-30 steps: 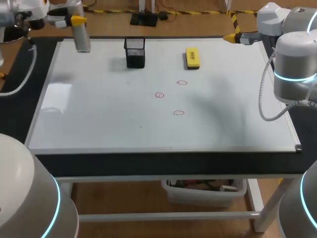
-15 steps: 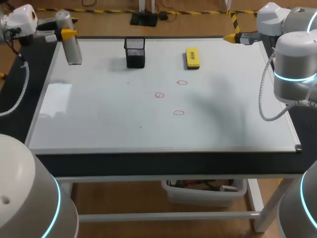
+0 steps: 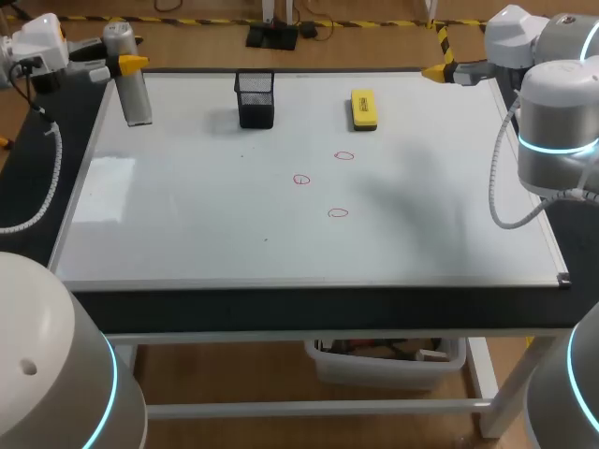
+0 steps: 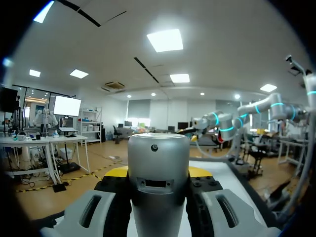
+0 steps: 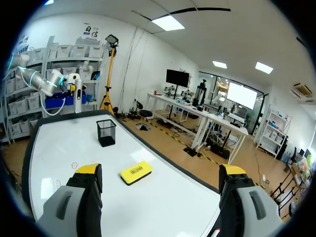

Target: Pick up the inspection probe, press it on each red-marked spot on the whiteboard one by one, put down the probe, pick up the eraser, and wipe off all the red marks.

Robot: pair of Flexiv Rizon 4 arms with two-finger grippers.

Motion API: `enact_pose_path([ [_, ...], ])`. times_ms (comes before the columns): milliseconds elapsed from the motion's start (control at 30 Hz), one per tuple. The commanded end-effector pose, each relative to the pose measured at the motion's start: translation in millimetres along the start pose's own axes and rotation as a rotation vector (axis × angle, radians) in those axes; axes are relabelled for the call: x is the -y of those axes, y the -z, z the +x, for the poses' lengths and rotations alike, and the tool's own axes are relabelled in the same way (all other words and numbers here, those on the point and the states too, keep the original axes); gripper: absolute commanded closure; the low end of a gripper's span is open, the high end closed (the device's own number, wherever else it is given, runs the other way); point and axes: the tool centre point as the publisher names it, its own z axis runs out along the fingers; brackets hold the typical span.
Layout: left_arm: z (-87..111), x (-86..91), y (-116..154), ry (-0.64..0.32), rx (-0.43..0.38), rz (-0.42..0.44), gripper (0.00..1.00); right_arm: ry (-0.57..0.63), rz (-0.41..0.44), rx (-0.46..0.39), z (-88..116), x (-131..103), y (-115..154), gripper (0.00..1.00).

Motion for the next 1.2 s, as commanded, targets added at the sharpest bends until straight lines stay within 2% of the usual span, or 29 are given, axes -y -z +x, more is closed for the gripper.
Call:
enact_pose_path([
  [33, 6.0, 2.2, -1, -0.003, 0.216, -0.001, 1.00, 0.076, 0.126, -0.167, -18, 5, -16, 0.00],
  [333, 6.0, 2.2, -1, -0.003, 0.216, -0.001, 1.00, 0.340, 0.350, -0.478, -17, 13, -58, 0.00],
  [433, 6.0, 2.2, -1, -0.003, 0.216, -0.001, 1.00, 0.507, 0.472, -0.588, -9, 16, -72, 0.00],
  [533, 6.0, 2.2, -1, -0.003, 0.216, -0.001, 1.00, 0.611, 0.521, -0.691, 0, 15, -86, 0.00],
  [667, 6.0, 2.2, -1, -0.003, 0.216, -0.001, 1.00, 0.829, 0.640, -0.831, 13, 20, -102, 0.00],
  [767, 6.0, 2.2, -1, -0.003, 0.216, -0.001, 1.00, 0.949, 0.699, -0.916, 22, 22, -109, 0.00],
  [900, 6.0, 2.2, -1, -0.003, 0.216, -0.001, 1.00, 1.104, 0.800, -0.980, 31, 27, -117, 0.00],
  [967, 6.0, 2.2, -1, -0.003, 0.216, -0.001, 1.00, 1.222, 0.870, -0.985, 35, 31, -119, 0.00],
  [1033, 6.0, 2.2, -1, -0.003, 0.216, -0.001, 1.00, 1.196, 0.892, -1.013, 39, 33, -119, 0.00],
  [1067, 6.0, 2.2, -1, -0.003, 0.216, -0.001, 1.00, 1.164, 0.880, -0.999, 42, 31, -119, 0.00],
  [1200, 6.0, 2.2, -1, -0.003, 0.216, -0.001, 1.00, 1.164, 0.880, -0.999, 42, 31, -119, 0.00],
])
